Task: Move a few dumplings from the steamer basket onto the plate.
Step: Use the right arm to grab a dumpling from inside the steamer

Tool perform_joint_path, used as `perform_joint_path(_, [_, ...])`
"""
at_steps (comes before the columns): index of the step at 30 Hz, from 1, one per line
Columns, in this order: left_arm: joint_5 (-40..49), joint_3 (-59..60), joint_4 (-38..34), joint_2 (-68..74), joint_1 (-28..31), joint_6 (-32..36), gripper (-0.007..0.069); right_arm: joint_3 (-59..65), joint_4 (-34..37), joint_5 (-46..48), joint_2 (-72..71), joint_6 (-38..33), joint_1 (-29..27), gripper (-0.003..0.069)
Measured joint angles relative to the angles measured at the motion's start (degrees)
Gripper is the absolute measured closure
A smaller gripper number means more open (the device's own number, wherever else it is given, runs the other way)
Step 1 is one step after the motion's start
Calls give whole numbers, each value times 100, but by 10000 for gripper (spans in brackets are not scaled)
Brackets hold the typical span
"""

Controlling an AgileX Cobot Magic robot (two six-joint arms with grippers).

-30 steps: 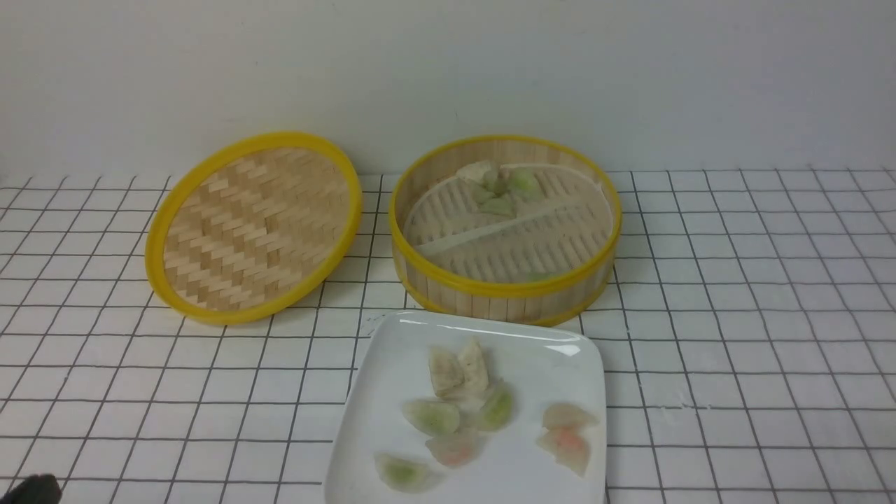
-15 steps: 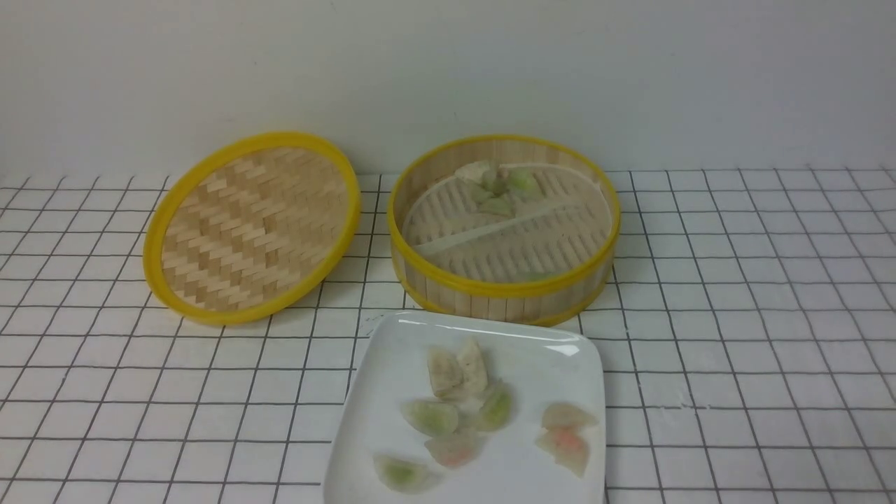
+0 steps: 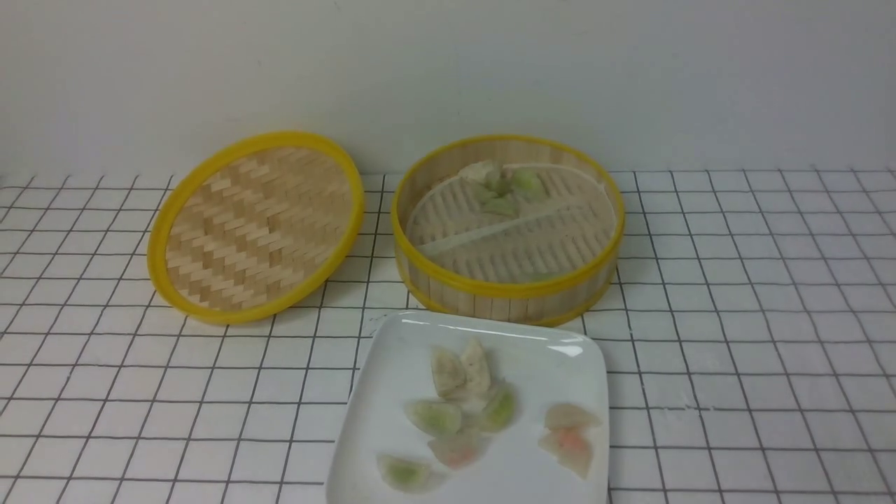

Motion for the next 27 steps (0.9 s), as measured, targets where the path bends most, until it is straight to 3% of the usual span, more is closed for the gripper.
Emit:
perform_joint_path(4, [1388, -469, -143, 1635, 0, 657, 631, -1404, -728, 1885, 643, -431, 134, 673])
perform_joint_path(8, [1563, -504, -76, 2741, -40, 846, 631, -3353, -1519, 3885, 2597, -914, 165, 673])
perform_joint_path(9, [1563, -504, -52, 2778, -62, 852, 631, -3442, -1545, 3885, 2704, -914, 165, 673])
perform_joint_path(11, [1563, -504, 312, 3087, -284, 852, 631, -4564, -1758, 5058, 4130, -1415, 165, 673])
perform_joint_path(19, [1614, -528, 861, 3051, -1047, 779, 631, -7585, -1492, 6800, 7634, -2444, 233, 673])
perform_joint_path(27, [1644, -533, 1018, 2924, -1150, 758, 631, -10568, -1799, 7789, 10424, -2614, 1073, 672])
